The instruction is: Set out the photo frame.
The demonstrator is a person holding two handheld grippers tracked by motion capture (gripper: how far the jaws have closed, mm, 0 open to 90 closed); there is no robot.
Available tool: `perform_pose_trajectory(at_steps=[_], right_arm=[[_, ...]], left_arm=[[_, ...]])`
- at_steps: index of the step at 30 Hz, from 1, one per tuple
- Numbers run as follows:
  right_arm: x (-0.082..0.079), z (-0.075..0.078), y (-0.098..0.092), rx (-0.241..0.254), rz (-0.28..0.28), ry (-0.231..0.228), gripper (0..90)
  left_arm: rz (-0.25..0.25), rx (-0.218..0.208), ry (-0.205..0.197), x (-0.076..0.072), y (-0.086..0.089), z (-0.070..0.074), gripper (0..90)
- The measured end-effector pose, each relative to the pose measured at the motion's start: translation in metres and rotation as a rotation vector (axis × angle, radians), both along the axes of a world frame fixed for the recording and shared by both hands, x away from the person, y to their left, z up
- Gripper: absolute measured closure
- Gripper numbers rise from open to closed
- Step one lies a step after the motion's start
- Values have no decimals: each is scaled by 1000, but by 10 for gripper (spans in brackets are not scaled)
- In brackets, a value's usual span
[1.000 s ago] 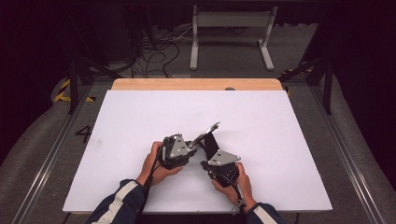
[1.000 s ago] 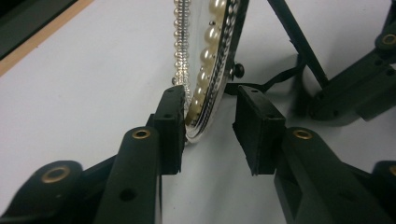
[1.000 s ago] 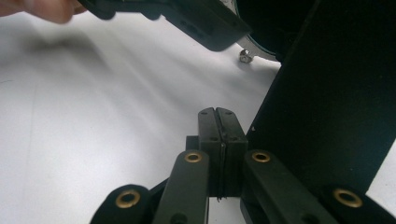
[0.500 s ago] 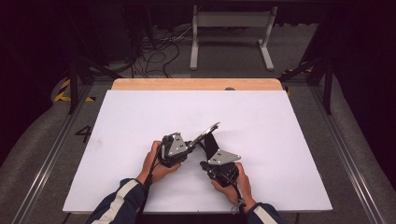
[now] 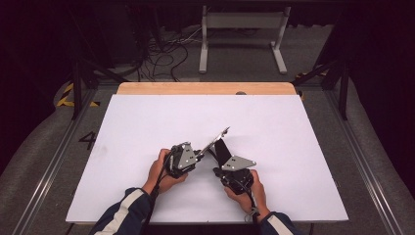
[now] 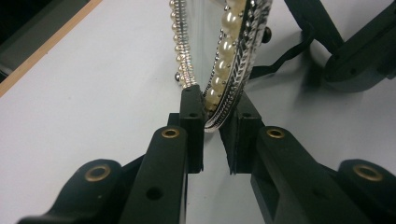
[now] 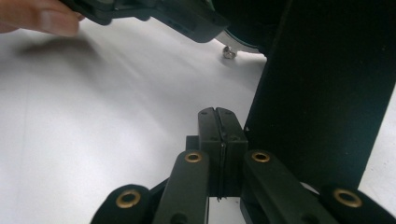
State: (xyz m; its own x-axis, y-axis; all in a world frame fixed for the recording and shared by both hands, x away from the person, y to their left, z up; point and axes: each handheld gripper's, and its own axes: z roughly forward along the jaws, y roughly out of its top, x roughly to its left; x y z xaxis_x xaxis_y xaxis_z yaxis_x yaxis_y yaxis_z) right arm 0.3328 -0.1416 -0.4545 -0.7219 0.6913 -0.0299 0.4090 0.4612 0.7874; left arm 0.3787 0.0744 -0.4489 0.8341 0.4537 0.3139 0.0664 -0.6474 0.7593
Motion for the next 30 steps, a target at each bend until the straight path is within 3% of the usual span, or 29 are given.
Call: perform_pose_trajectory(at_steps=[5, 9, 17, 30], right_arm=[[2, 0, -4, -1, 0, 9, 900], [3, 0, -8, -2, 4, 5, 900], [4, 0, -14, -12, 38, 14, 900], [6, 0, -28, -15, 9, 30, 900]], left_arm=[[2, 11, -11, -2, -2, 1, 798], [-39, 41, -41, -9, -5, 4, 797], [-45, 33, -32, -11, -6, 4, 785], [-56, 22, -27, -16, -10, 3, 753]])
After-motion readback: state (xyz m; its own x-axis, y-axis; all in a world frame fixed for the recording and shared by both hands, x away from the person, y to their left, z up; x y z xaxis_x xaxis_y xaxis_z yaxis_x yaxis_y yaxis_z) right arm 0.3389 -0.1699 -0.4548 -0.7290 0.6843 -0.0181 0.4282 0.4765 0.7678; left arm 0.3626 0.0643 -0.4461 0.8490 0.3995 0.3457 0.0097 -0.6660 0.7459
